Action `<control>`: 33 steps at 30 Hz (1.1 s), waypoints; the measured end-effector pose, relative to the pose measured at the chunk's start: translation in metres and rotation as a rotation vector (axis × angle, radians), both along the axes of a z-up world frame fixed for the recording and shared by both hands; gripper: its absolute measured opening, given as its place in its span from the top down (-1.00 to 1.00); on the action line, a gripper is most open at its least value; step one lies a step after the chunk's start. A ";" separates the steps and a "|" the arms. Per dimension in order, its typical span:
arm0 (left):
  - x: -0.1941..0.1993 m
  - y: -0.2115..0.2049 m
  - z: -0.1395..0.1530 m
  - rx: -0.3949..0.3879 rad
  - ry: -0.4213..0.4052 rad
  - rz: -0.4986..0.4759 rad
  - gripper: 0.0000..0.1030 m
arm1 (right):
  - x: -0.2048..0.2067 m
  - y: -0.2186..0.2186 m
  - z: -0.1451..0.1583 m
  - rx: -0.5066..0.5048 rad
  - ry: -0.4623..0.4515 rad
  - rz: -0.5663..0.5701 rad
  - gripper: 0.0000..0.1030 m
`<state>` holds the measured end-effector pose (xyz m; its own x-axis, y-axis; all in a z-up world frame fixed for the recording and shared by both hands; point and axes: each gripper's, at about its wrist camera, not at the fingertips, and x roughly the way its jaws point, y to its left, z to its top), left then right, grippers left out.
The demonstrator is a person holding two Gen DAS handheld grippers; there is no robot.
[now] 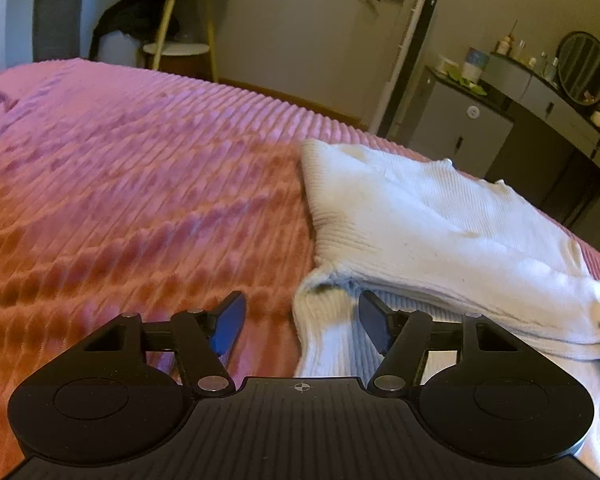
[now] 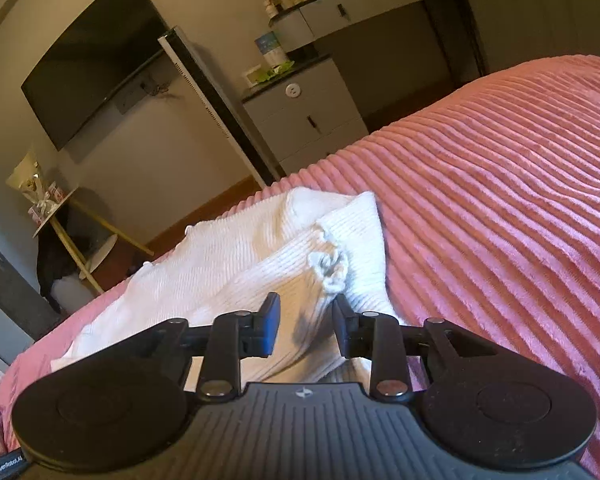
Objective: Fold small clothes
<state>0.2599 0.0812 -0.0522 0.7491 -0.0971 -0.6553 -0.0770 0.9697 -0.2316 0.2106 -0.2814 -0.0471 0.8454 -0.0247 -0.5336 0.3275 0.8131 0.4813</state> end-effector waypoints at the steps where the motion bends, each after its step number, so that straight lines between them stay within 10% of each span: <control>1: 0.000 0.000 0.000 -0.007 -0.004 -0.003 -0.25 | 0.001 0.000 0.000 -0.001 0.003 0.006 0.57; 3: 0.001 0.001 0.000 -0.019 -0.003 0.004 -0.21 | 0.008 0.003 0.000 -0.035 0.024 0.024 0.85; 10: 0.005 0.003 -0.004 -0.022 0.010 0.019 -0.14 | 0.002 0.004 0.008 -0.104 -0.053 0.001 0.86; 14: 0.004 -0.004 -0.007 0.029 0.002 -0.004 -0.28 | 0.015 0.005 -0.016 -0.174 0.117 0.025 0.86; 24: -0.024 -0.008 -0.004 0.051 0.028 -0.086 -0.50 | -0.063 0.034 0.034 -0.263 0.161 0.141 0.66; 33: -0.085 0.008 0.004 -0.016 0.187 -0.113 -0.51 | -0.161 0.026 0.012 -0.052 0.329 0.193 0.32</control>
